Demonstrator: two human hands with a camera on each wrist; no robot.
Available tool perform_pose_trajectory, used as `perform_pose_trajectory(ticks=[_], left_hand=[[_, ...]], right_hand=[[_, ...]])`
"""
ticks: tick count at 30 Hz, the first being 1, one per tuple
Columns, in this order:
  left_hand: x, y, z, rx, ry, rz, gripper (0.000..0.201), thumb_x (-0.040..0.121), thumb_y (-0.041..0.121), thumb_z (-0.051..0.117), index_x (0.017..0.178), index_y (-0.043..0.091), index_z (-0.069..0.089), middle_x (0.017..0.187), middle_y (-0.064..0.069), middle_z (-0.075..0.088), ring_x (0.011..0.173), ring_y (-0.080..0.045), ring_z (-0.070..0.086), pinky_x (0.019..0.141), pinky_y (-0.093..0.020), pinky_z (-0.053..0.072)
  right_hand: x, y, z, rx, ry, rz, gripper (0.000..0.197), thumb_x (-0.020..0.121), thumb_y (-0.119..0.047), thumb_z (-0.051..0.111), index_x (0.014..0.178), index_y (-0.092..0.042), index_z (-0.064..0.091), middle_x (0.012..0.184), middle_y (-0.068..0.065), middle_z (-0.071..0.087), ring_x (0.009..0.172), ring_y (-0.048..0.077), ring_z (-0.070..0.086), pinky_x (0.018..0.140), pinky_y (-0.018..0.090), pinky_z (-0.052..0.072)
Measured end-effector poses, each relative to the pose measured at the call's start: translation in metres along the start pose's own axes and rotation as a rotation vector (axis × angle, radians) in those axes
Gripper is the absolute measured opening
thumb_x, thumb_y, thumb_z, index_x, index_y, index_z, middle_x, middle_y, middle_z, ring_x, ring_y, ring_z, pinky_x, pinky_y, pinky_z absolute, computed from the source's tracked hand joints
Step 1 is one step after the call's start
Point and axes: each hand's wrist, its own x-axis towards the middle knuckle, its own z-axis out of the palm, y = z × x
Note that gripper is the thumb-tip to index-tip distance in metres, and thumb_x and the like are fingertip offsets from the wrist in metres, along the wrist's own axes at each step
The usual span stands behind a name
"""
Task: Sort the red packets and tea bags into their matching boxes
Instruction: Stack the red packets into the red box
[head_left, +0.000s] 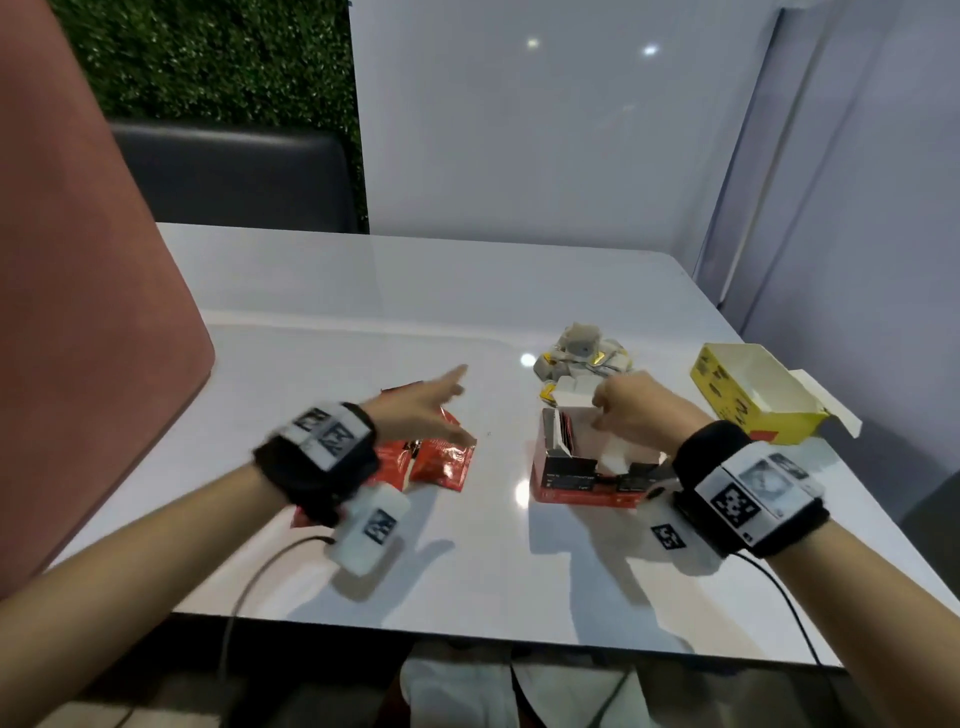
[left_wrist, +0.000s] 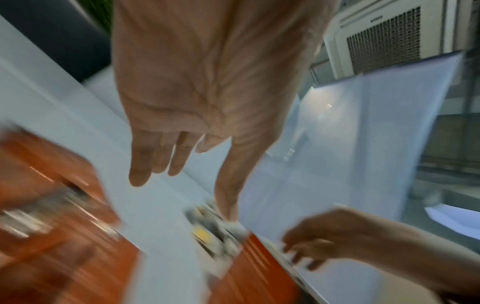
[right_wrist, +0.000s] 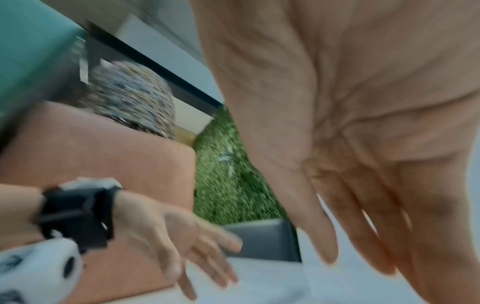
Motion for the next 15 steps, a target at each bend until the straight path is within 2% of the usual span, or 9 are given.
perform_pose_trajectory(ticks=[2,4,6,9,11,12,15], left_hand=[[-0.012,-0.031,-0.031,-0.024,0.127,-0.113,0.084,0.084,0.025,0.066,0.149,0.017,0.013,0.148,-0.008,0.036,0.134,-0.021,0.038,0.111,-0.034,0.032],[-0.022,-0.06,-0.051,0.082,0.188,-0.229,0.07,0.086,0.026,0.065,0.144,0.014,0.028,0.141,-0.01,0.045,0.126,-0.023,0.045,0.106,-0.037,0.038],[-0.03,-0.081,-0.057,0.258,0.133,-0.326,0.065,0.085,0.032,0.065,0.139,0.013,0.036,0.138,-0.01,0.048,0.124,-0.023,0.047,0.105,-0.035,0.037],[-0.036,-0.098,-0.05,0.383,-0.015,-0.417,0.085,0.075,0.039,0.074,0.143,0.015,0.027,0.141,-0.01,0.041,0.128,-0.024,0.042,0.108,-0.038,0.033],[-0.035,-0.103,-0.041,0.479,-0.064,-0.414,0.109,0.064,0.041,0.081,0.147,0.019,0.014,0.141,-0.011,0.034,0.13,-0.027,0.037,0.109,-0.041,0.032],[-0.033,-0.105,-0.036,0.539,-0.072,-0.397,0.119,0.06,0.042,0.084,0.149,0.021,0.008,0.141,-0.011,0.032,0.131,-0.028,0.035,0.109,-0.042,0.032],[-0.028,-0.106,-0.027,0.655,-0.056,-0.339,0.125,0.053,0.041,0.087,0.148,0.025,0.007,0.138,-0.01,0.03,0.131,-0.028,0.029,0.107,-0.046,0.033]], right_hand=[[-0.006,-0.013,-0.009,0.012,0.17,-0.086,0.022,0.091,-0.016,0.055,0.1,0.002,0.062,0.102,0.013,0.064,0.097,0.03,0.058,0.082,0.037,0.048],[-0.009,-0.035,-0.011,0.084,0.277,-0.184,0.01,0.09,-0.015,0.056,0.095,-0.007,0.06,0.098,0.01,0.062,0.102,0.03,0.057,0.081,0.033,0.046],[-0.004,-0.061,-0.004,0.129,0.248,-0.264,0.024,0.091,-0.015,0.055,0.112,-0.008,0.062,0.11,0.011,0.064,0.109,0.028,0.057,0.087,0.034,0.046],[0.016,-0.102,0.019,0.165,0.063,-0.316,0.027,0.091,-0.011,0.053,0.113,0.002,0.06,0.111,0.013,0.065,0.103,0.029,0.06,0.088,0.037,0.05],[0.04,-0.125,0.043,0.145,-0.081,-0.299,0.028,0.091,-0.015,0.053,0.114,0.0,0.057,0.11,0.011,0.064,0.104,0.028,0.06,0.087,0.035,0.05],[0.052,-0.134,0.056,0.122,-0.118,-0.276,0.033,0.09,-0.02,0.055,0.119,-0.003,0.054,0.114,0.012,0.062,0.109,0.029,0.057,0.089,0.036,0.048],[0.077,-0.148,0.085,0.072,-0.116,-0.144,0.071,0.081,-0.038,0.067,0.136,-0.008,0.034,0.128,0.015,0.049,0.122,0.033,0.042,0.099,0.044,0.039]])
